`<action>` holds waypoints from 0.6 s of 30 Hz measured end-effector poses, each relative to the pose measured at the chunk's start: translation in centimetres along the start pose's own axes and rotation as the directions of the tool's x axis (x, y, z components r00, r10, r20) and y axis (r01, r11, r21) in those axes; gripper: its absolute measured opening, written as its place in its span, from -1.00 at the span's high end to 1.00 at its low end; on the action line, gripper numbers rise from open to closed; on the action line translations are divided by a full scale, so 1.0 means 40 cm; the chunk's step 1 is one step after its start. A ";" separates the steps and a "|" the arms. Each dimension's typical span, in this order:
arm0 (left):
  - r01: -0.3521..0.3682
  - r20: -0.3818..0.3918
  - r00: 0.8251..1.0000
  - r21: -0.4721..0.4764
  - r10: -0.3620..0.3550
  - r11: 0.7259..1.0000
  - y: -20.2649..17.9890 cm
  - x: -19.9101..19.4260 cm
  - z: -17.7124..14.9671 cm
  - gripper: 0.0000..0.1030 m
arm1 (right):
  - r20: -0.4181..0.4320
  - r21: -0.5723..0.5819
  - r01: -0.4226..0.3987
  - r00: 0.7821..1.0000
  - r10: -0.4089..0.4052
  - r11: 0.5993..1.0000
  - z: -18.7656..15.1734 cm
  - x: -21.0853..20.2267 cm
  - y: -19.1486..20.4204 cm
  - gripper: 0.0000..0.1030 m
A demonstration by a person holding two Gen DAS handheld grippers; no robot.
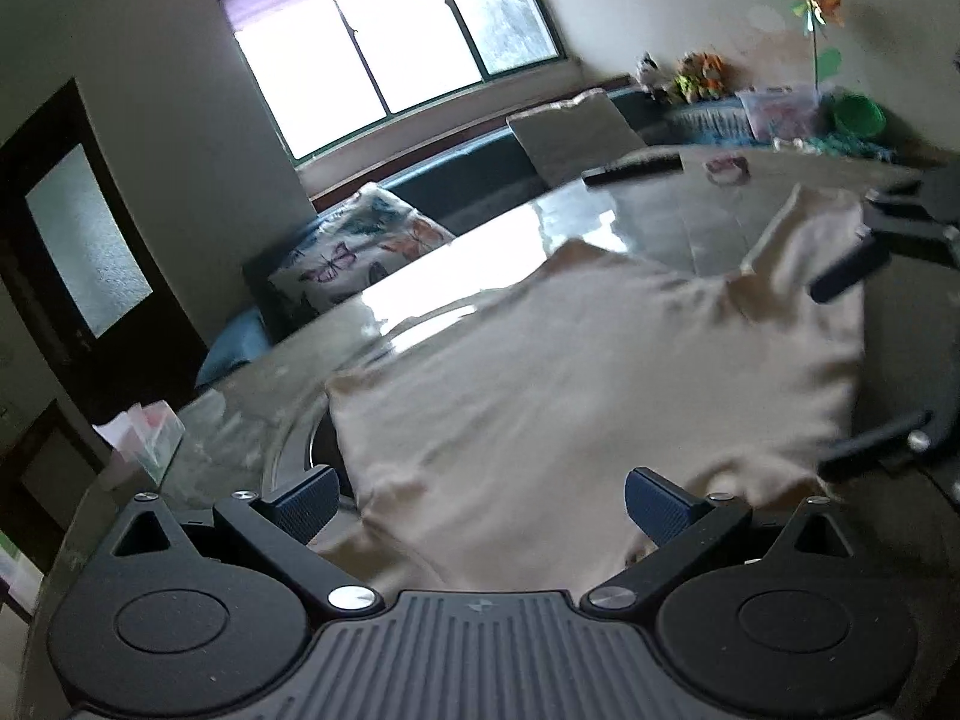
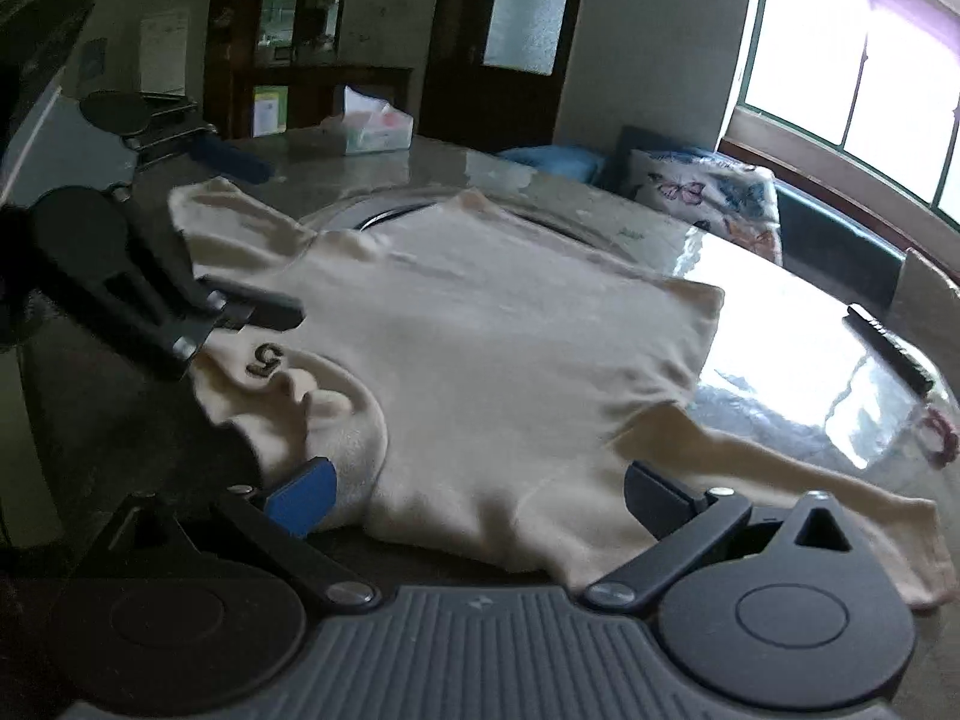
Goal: Fold clothes
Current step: 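Grasp the sweatshirt sleeve with the right gripper and lift it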
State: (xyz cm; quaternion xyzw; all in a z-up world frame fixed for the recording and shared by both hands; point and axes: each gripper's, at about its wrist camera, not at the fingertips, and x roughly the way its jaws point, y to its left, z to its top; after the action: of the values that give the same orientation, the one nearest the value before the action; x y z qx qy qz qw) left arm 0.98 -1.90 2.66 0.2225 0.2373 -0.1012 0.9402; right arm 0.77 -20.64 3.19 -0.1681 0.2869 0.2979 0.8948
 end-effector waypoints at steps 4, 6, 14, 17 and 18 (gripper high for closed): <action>0.023 0.003 1.000 -0.013 -0.023 1.000 -0.036 0.034 0.035 -1.00 | 0.012 0.082 0.046 0.999 -0.047 0.996 -0.005 -0.036 -0.059 -1.00; 0.042 0.002 0.999 -0.009 -0.042 0.999 -0.061 0.051 0.050 -1.00 | 0.005 0.125 0.092 0.996 -0.093 0.988 -0.013 -0.048 -0.099 -1.00; 0.118 -0.011 0.993 0.036 -0.117 0.992 -0.159 0.101 0.087 -1.00 | -0.084 0.301 0.299 0.954 -0.287 0.905 -0.068 -0.049 -0.293 -1.00; 0.129 -0.026 0.991 0.065 -0.128 0.989 -0.183 0.112 0.082 -1.00 | -0.127 0.298 0.360 0.933 -0.337 0.884 -0.090 -0.030 -0.342 -1.00; 0.128 -0.027 0.992 0.067 -0.127 0.989 -0.186 0.113 0.080 -1.00 | -0.140 0.291 0.378 0.926 -0.351 0.879 -0.096 -0.023 -0.356 -1.00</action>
State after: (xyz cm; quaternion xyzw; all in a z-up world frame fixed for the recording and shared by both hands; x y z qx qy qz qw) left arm 3.99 -10.33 0.22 0.2403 0.2581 -0.1667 0.9208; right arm 7.54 -33.74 2.61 -0.0874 0.3304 0.0676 0.9373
